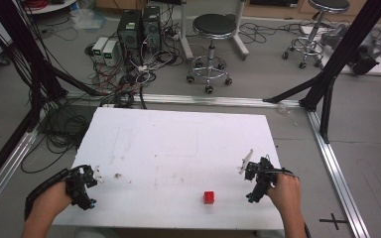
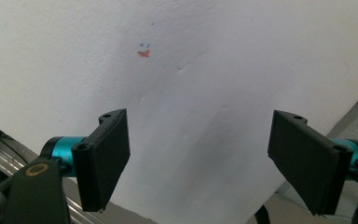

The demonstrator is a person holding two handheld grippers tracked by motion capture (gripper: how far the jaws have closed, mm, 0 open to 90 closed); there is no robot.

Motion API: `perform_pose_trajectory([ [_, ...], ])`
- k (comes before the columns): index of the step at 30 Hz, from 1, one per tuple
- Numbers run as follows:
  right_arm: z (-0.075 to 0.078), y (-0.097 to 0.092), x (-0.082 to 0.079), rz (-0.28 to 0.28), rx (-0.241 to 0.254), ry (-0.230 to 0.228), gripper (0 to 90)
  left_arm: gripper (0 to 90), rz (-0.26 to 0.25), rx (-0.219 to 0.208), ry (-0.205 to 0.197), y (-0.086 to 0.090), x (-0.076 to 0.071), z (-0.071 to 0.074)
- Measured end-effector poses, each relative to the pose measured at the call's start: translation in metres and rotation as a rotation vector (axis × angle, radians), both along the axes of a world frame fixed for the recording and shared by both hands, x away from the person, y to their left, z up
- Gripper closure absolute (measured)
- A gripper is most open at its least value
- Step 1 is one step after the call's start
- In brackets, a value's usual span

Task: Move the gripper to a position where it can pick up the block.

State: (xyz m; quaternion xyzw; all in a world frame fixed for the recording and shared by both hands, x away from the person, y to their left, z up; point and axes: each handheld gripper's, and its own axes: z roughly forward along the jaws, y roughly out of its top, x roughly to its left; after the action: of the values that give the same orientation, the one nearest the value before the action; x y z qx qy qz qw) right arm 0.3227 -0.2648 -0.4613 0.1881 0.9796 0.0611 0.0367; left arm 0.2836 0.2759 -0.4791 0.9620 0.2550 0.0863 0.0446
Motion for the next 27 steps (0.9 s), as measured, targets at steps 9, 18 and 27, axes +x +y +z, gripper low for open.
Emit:
perform_pose_trajectory([
  [9,0.002,0.029,0.008,0.075,0.013,0.024,0.9,21.1,-0.004,-0.007,-0.003,-0.001,0.000,0.000],
  [18,-0.001,0.042,0.005,0.126,0.037,0.033,0.9,21.1,0.002,-0.012,0.002,-0.002,0.000,-0.002],
  [27,0.001,0.048,0.004,0.130,0.010,0.007,0.9,21.1,0.003,-0.012,0.000,-0.001,0.000,-0.001],
])
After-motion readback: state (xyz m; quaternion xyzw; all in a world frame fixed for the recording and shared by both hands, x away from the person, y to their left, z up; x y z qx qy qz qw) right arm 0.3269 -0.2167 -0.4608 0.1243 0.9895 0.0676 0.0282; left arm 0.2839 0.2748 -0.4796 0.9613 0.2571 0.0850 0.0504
